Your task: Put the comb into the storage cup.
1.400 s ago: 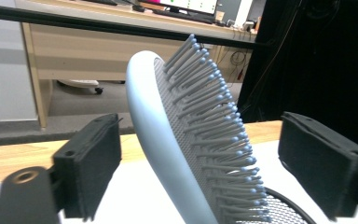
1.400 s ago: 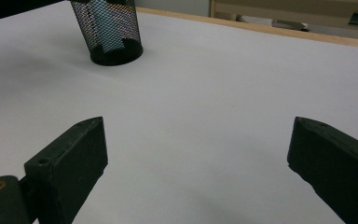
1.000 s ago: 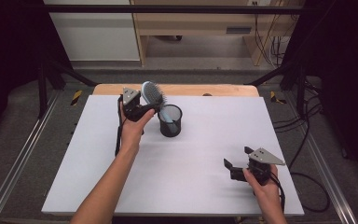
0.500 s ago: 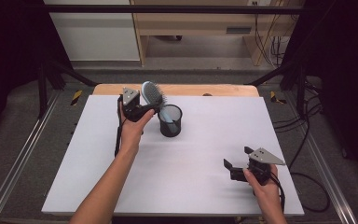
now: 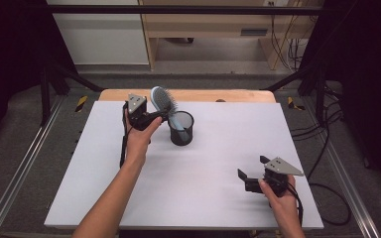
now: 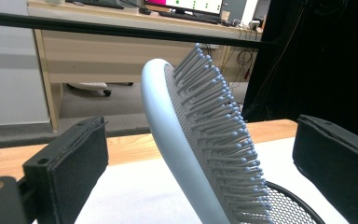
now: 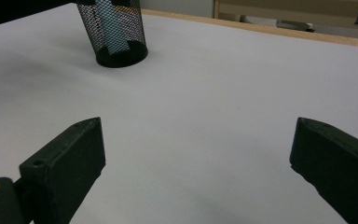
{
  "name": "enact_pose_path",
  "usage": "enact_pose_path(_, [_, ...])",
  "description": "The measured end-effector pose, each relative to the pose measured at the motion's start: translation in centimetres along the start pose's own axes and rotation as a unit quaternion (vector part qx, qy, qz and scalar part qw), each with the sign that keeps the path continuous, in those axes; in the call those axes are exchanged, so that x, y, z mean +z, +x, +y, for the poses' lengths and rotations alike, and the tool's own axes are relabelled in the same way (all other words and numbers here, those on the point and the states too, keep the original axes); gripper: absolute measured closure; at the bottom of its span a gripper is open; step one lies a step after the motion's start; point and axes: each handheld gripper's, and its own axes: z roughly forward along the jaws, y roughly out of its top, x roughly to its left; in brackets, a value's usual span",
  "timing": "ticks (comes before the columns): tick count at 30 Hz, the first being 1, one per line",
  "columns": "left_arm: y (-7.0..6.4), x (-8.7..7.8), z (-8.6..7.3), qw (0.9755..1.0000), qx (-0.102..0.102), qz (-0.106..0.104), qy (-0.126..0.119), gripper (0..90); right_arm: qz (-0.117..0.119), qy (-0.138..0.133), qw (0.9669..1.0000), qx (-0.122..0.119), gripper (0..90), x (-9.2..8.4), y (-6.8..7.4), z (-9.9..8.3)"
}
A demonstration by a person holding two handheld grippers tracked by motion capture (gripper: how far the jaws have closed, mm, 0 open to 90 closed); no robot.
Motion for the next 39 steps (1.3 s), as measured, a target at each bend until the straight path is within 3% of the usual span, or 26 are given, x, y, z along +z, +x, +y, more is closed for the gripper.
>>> enact_pose_path(26, [0.0, -1.5, -0.4, 0.9999, 0.013, 0.001, 0.006, 1.8, 0.002, -0.004, 1.0000, 0.002, 3.7, 0.0, 0.0, 0.1])
enact_pose_path(39, [-0.3, -2.9, 0.2, 0.9992, 0.037, -0.009, 0.005, 1.8, 0.003, -0.006, 1.0000, 0.001, 3.6, 0.0, 0.0, 0.1])
